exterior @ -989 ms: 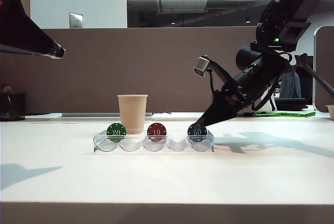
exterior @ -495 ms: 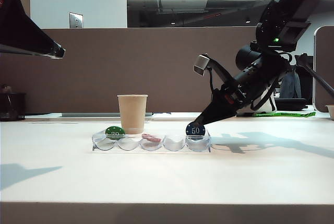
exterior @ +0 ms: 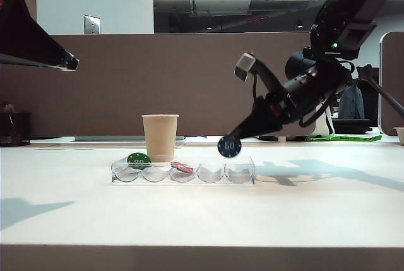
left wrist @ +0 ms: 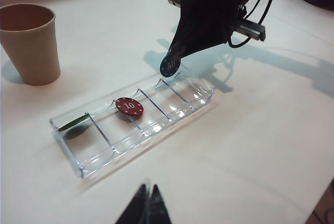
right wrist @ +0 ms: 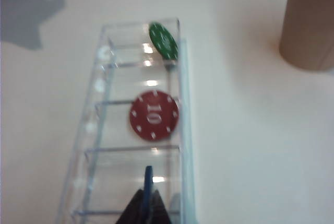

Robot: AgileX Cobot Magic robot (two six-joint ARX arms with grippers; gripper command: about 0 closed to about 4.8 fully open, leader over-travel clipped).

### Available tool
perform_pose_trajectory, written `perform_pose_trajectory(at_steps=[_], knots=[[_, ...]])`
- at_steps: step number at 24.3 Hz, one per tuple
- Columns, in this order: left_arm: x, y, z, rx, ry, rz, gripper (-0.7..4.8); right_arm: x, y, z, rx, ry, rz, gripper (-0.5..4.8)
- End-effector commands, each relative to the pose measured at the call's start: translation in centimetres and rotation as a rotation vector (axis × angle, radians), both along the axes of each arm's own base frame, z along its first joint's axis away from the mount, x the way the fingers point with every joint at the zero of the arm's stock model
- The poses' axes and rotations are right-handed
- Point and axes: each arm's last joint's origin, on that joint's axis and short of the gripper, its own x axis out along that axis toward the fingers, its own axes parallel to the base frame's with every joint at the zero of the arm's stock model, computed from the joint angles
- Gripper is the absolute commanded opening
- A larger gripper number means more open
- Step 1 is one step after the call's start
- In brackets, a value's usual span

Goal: Pick up the chip with the greater value and put it into the paper cup.

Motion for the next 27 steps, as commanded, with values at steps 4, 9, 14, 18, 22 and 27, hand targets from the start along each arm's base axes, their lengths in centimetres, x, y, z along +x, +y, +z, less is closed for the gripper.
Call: perform_pose_trajectory(at_steps=[4,9,14,18,22,27], knots=[[0.1,0.0,0.2,-0.003,-0.013,0.005,-0.06,-0.1,0.2,2.9,0.120,-0.094,0.049,-0.01],[0.1,0.0,0.2,-0.003,-0.012,0.006,-0.06,0.3,0.4,4.6,0.159,-0.158,0.029,-0.01],[0.1,0.0,0.3,0.000,-0.015,0.017,-0.06,1.4,1.6,6.1,0.232,-0.236,-0.008,-0.01],[0.2,0.1,0.4,0.000,-0.030,0.034,-0.06,2.0,3.8,8.1,0.290,-0.346,-0.098,-0.01],[0.2,0.1,0.6,-0.011,-0.051,0.035,-0.06,2.0,5.9,9.2,0.309,-0.455,-0.210,-0.01],[0.2,0.0,0.7,-0.018,-0.059,0.035,-0.06,2.4,7.5,7.8,0.321,-0.440,-0.296,-0.01]])
